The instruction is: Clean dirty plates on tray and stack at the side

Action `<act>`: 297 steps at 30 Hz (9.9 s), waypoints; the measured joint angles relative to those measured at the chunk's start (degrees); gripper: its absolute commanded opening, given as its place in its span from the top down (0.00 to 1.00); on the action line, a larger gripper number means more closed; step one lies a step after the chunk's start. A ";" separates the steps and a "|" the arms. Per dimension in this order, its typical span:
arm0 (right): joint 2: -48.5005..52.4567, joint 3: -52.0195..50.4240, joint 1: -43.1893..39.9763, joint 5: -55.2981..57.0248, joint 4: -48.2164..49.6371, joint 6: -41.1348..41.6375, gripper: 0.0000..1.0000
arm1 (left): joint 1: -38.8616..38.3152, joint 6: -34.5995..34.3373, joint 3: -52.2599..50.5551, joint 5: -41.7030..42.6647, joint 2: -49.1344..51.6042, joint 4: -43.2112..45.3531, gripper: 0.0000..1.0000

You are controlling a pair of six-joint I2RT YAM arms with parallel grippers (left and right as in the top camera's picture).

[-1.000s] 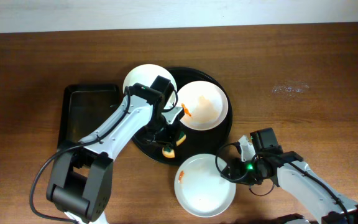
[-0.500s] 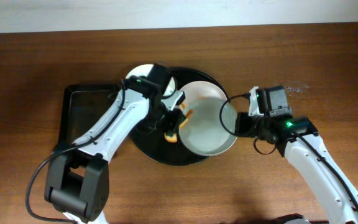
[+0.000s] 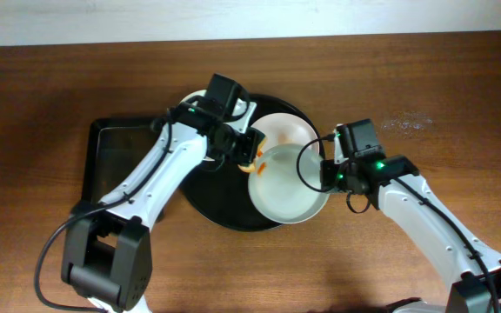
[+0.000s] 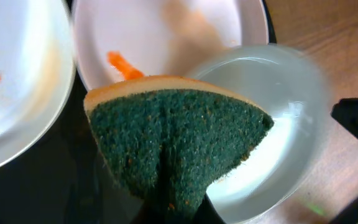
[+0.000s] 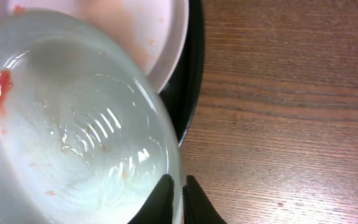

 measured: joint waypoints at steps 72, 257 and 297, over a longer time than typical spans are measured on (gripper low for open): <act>10.86 0.90 11.74 -7.30 8.55 9.51 0.96 | 2.08 -3.61 -16.87 -9.94 -9.88 7.54 1.00; 16.55 9.40 13.16 0.20 -4.15 18.08 0.96 | -15.91 -29.94 -32.72 -25.94 -8.57 21.11 1.00; 16.52 9.42 12.72 -1.77 -4.90 16.98 0.96 | -5.77 -64.83 -30.77 -3.15 -5.18 9.11 1.00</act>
